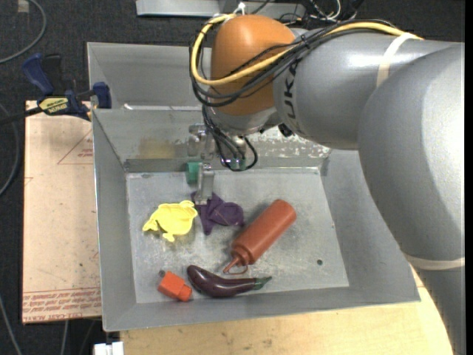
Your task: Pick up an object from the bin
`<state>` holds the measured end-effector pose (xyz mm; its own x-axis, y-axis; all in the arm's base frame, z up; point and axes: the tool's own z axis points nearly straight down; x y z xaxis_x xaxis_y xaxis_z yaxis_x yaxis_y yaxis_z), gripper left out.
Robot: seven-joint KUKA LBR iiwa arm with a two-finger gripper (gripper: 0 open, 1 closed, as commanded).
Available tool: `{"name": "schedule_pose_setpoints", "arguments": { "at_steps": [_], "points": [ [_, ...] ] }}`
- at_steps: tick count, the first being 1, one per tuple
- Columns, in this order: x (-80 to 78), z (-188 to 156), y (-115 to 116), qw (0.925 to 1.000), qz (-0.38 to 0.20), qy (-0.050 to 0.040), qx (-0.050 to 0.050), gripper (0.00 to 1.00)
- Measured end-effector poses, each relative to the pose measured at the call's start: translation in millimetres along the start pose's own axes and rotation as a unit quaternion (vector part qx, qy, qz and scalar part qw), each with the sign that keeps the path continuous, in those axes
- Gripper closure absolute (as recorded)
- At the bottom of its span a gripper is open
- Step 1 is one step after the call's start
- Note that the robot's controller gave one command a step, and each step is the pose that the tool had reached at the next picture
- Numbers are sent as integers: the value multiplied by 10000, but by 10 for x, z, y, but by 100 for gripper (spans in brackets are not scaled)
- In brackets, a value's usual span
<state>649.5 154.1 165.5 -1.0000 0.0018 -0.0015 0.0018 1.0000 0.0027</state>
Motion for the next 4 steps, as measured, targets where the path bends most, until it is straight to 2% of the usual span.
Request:
{"name": "schedule_pose_setpoints", "arguments": {
  "at_steps": [1, 2, 3, 4],
  "points": [
    [0, 0, 0, 10000, 0, 0, 0, 0],
    [165, 202, 10, 9992, -392, -44, 1, 0],
    [591, 956, 54, 9927, -1204, -7, -9, 100],
    [591, 956, 53, 9927, -1204, -7, -9, 100]
  ]
}}
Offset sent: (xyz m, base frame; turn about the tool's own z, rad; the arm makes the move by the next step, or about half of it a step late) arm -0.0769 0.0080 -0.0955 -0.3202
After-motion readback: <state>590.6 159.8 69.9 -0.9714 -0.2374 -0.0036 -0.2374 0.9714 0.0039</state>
